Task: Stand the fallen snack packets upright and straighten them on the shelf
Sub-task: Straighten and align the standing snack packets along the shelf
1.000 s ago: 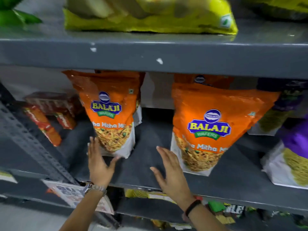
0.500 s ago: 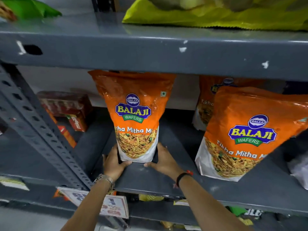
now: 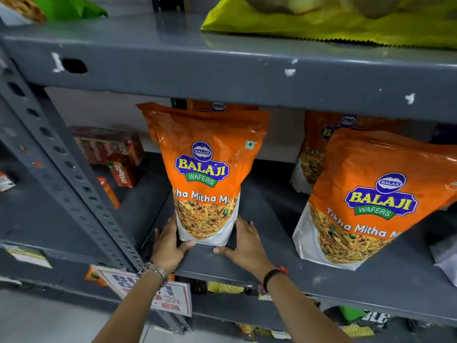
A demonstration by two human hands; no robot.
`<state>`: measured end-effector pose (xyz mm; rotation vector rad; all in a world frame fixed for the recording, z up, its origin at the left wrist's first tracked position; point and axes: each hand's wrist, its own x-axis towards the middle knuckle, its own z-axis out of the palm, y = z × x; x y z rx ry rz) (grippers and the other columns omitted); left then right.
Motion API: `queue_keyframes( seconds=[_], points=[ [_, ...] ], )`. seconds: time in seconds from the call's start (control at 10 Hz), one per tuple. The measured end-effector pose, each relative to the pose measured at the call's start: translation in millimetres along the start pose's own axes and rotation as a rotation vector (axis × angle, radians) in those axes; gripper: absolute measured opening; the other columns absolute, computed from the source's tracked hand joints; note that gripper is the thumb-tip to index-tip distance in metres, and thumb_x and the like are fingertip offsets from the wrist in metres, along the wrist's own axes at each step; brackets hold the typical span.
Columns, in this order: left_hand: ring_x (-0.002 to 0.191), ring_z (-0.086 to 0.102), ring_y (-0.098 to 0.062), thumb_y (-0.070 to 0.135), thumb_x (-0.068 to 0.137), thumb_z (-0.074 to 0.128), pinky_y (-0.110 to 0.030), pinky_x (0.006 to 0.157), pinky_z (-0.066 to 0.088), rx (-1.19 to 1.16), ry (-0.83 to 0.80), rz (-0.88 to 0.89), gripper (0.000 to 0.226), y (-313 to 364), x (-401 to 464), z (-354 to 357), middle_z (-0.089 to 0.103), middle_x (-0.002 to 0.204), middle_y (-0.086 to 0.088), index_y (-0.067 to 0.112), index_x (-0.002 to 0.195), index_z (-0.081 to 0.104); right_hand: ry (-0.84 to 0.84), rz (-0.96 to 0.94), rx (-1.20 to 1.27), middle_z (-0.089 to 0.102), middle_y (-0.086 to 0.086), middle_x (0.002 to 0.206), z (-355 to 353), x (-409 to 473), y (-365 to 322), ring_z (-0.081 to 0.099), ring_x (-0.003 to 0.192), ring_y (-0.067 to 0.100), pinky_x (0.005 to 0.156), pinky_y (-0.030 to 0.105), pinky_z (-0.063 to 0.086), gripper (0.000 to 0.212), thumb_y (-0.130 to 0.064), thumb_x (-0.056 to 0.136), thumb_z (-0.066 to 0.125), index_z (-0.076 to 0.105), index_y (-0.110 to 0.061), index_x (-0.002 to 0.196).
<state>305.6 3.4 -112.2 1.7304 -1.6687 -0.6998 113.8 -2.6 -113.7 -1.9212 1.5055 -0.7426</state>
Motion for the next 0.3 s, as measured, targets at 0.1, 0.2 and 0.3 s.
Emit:
queue_keyframes(
  seconds=[0.1,0.2,0.3],
  points=[
    [0.137,0.023,-0.03,0.016,0.078,0.063,-0.046,0.114,-0.002,0.007,-0.011,-0.02,0.075,0,0,0,0.033,0.146,-0.011,0.015,0.138,0.018,-0.018,0.011,-0.003,0.045,0.0,0.139,-2,-2,-2,0.037,0.131,0.019,0.115,0.041,0.007,0.086,-0.045,0.063,0.074,0.029,-0.022,0.131],
    [0.139,0.015,-0.03,0.014,0.08,0.06,-0.045,0.114,-0.001,-0.023,-0.019,-0.004,0.078,-3,0,3,0.022,0.151,-0.011,0.014,0.14,0.01,-0.036,0.031,0.109,0.029,0.0,0.15,-5,-4,-3,0.023,0.139,0.018,0.117,0.043,0.007,0.101,-0.045,0.063,0.076,0.014,-0.024,0.14],
    [0.141,0.001,-0.028,0.025,0.085,0.052,-0.047,0.115,0.001,-0.027,0.097,0.021,0.076,3,-12,5,0.005,0.153,-0.013,0.012,0.138,0.0,0.019,0.077,0.209,0.013,-0.003,0.155,-16,-20,-6,0.011,0.141,0.015,0.114,0.033,0.014,0.101,-0.045,0.07,0.071,0.003,-0.027,0.142]
  ],
)
